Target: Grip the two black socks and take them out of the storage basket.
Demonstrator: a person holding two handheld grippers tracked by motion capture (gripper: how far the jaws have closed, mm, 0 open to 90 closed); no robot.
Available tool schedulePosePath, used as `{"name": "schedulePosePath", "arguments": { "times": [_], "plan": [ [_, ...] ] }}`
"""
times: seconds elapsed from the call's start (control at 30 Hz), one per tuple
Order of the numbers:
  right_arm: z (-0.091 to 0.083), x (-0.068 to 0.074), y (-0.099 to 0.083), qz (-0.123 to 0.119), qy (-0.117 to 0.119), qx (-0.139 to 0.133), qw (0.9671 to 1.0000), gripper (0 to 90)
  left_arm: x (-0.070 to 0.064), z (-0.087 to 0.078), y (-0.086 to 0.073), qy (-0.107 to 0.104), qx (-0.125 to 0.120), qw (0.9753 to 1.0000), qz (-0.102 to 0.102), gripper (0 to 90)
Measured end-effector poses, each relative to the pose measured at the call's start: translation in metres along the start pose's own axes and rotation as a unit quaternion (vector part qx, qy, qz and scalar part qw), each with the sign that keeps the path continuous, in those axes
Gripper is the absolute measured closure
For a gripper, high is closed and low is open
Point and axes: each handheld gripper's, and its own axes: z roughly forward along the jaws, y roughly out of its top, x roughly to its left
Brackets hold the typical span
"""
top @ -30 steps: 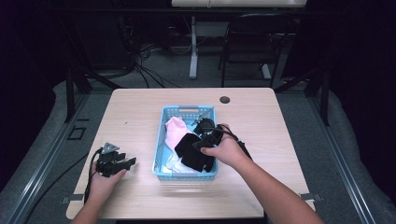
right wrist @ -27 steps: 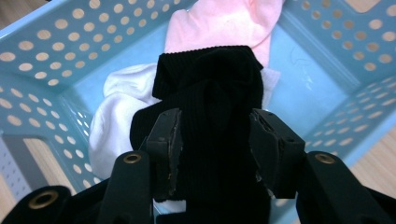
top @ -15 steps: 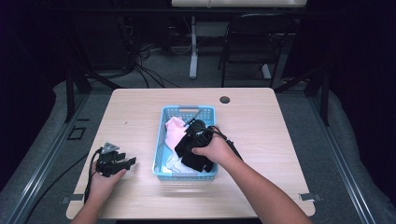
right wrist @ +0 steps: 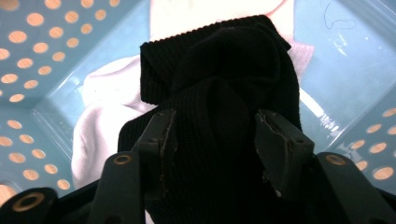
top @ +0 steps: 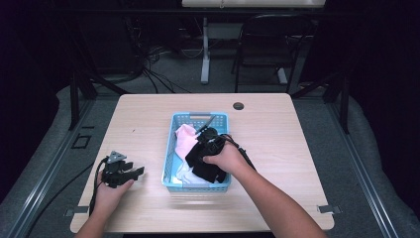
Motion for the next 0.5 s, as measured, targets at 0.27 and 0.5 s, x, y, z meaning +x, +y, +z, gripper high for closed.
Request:
{"name": "schedulePosePath", "arguments": {
  "times": [0.27,0.5],
  "plan": [
    [0.0018,0.0015,0.0001,0.001,0.011,0.012,0.9999,64.5,0.0001,-0.0002,0.0001,0.001,-0.001,1.0000,0.001,44.6],
    [0.0004,0.0059,0.0003,-0.016,0.017,0.017,0.9996,79.6,0.0005,-0.0004,0.0003,0.003,0.002,1.0000,0.002,44.6]
  ]
}}
